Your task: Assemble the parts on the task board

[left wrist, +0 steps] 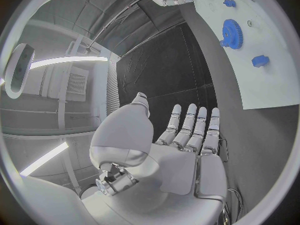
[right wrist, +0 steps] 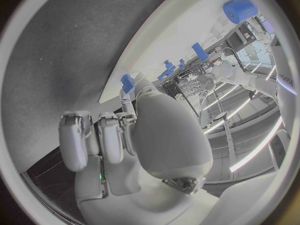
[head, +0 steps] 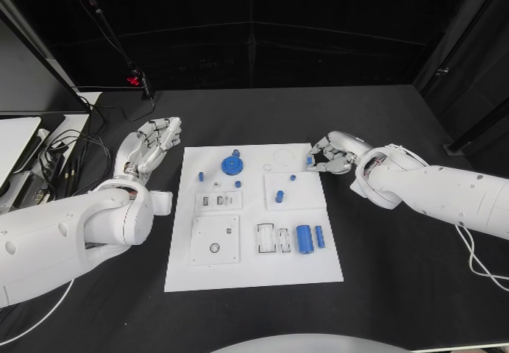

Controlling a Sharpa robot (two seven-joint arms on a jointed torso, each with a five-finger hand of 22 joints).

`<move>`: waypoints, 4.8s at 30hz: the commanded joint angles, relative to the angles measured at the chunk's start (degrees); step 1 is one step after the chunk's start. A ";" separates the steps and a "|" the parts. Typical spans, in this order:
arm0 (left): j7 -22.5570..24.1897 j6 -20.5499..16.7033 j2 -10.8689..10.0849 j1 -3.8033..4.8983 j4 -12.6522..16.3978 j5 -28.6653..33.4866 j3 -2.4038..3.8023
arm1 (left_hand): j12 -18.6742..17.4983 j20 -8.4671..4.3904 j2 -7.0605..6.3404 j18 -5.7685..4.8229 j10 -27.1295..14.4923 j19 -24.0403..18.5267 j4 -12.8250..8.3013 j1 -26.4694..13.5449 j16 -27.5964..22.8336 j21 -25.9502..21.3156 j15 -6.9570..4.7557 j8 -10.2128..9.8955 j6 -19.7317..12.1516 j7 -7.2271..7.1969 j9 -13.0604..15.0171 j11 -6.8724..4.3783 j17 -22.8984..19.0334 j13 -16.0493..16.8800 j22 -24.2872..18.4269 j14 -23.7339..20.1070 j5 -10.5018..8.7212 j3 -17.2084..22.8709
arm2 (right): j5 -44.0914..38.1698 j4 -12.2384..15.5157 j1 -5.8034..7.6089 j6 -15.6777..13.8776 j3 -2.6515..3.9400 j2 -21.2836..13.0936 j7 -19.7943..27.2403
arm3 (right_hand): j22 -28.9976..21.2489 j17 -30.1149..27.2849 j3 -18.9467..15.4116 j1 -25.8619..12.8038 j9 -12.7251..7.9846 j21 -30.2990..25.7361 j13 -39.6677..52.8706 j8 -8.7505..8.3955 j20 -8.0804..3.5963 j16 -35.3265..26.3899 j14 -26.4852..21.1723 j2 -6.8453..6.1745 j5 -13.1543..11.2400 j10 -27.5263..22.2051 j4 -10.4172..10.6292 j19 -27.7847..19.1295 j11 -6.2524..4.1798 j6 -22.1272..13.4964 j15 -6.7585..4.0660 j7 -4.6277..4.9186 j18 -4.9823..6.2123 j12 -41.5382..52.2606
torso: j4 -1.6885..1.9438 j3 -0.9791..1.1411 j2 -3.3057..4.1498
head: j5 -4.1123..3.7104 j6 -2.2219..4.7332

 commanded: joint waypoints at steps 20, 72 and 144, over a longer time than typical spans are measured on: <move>16.14 0.40 -0.10 0.07 -0.09 -0.38 0.05 | 0.38 0.12 0.23 0.27 0.24 -0.39 -0.03 0.65 0.36 0.20 0.08 0.20 0.13 8.63 -0.07 0.03 0.01 0.00 -0.03 0.26 0.45 -0.29 | -0.80 2.15 0.12 -9.35 0.07 -0.06 5.20 | 15.09 15.07 2.79 3.90 0.44 0.16 15.08 1.77 -1.15 0.14 5.96 5.18 3.49 5.95 -3.03 6.06 -1.25 7.45 -1.00 -0.82 -0.42 0.15 | -0.04 0.02 -0.06 | 1.40 -0.22; 15.90 0.13 0.51 0.13 -0.50 -0.38 0.05 | 0.43 0.12 0.29 0.27 0.25 -0.41 -0.03 0.84 0.39 0.25 0.08 0.24 0.14 8.64 -0.09 0.03 0.01 0.00 -0.02 0.26 0.55 -0.44 | -13.86 14.65 -0.55 -1.29 0.12 16.88 -20.62 | 15.09 15.07 2.22 3.95 0.37 0.16 15.08 1.40 -1.46 0.14 5.96 4.62 3.62 5.95 -4.38 6.06 -1.50 8.88 -1.37 -1.10 -0.42 0.15 | -0.04 -0.01 -0.03 | 9.07 -3.66; 15.65 0.31 0.63 0.10 -1.01 -0.38 0.05 | 0.50 0.13 0.52 0.26 0.21 -0.52 -0.03 1.24 0.43 0.28 0.10 0.28 0.11 8.63 -0.12 0.03 0.01 -0.01 -0.03 0.24 0.84 -0.63 | -15.24 13.09 -3.09 -1.66 0.12 18.15 -22.08 | 15.09 15.07 -1.03 -0.11 -0.70 0.16 15.08 -2.68 -0.20 0.14 5.96 0.37 3.63 5.95 -4.85 6.06 0.72 4.02 0.28 1.53 -0.42 0.15 | -0.06 -0.03 -0.03 | 7.66 -4.92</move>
